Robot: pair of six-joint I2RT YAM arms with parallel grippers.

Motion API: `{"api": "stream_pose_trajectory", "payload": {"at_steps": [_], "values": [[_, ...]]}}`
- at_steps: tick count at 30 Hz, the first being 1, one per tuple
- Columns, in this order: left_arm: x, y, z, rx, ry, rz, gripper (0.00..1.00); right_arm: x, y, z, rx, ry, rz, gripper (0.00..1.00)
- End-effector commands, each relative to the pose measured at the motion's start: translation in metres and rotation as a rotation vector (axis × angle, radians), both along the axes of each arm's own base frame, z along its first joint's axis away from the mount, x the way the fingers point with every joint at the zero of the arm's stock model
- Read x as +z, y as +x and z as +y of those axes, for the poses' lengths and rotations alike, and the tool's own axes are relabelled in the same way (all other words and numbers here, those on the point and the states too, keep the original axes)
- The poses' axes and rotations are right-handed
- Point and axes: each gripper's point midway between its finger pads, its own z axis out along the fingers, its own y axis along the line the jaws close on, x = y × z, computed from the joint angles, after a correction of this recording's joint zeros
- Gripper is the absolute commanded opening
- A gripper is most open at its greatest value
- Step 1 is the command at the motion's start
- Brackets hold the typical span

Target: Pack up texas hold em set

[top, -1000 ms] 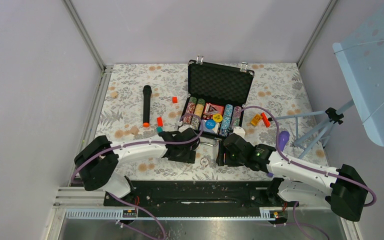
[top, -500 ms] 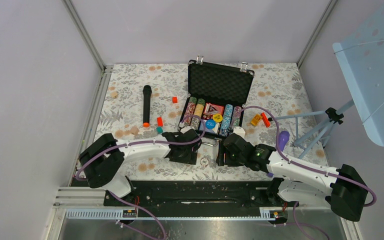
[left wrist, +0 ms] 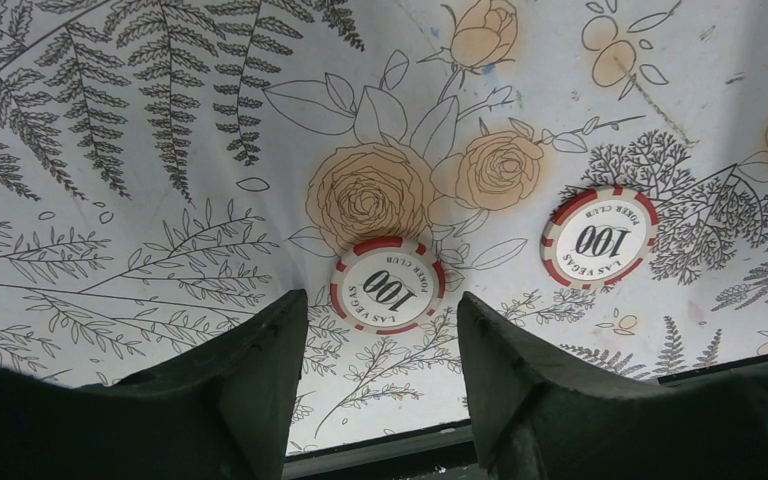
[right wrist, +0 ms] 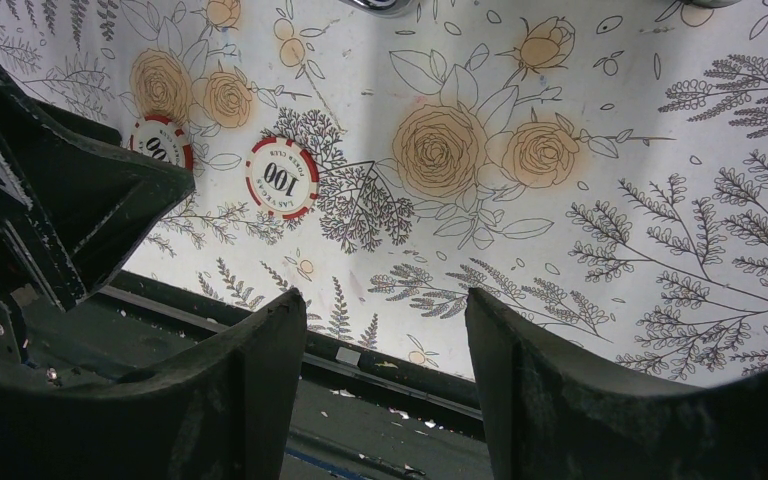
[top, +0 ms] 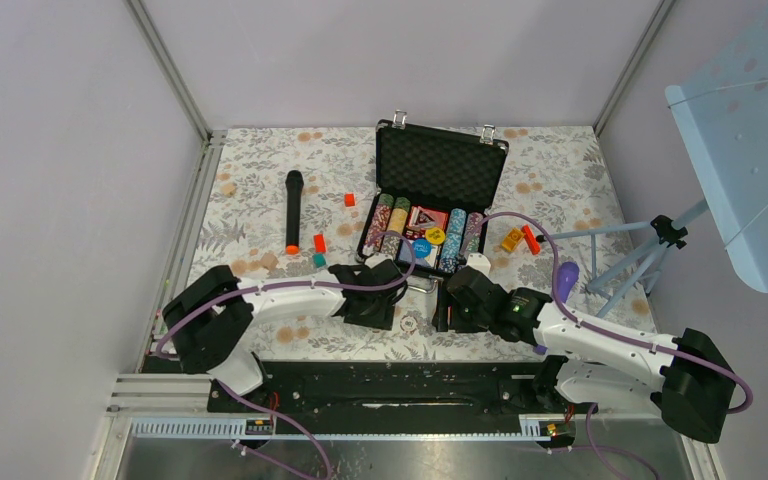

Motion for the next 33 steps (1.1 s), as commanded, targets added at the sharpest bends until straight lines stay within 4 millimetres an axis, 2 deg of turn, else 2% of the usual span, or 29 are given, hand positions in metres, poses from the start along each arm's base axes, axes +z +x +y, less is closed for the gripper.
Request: {"api": "stream_pose_trajectory", "payload": {"at_steps": [1,19,33], "values": [[-0.003,-0.001,-0.008,-0.015,0.005,0.004,0.55,0.005,0.006,0.003,-0.02,0.014,-0.01,0.67],[-0.004,-0.008,-0.013,-0.036,0.0,0.021,0.41,0.007,0.006,0.003,-0.015,0.017,-0.013,0.67],[0.013,0.001,-0.026,-0.041,-0.035,-0.016,0.4,0.01,0.006,0.005,-0.013,0.027,-0.017,0.67]]}}
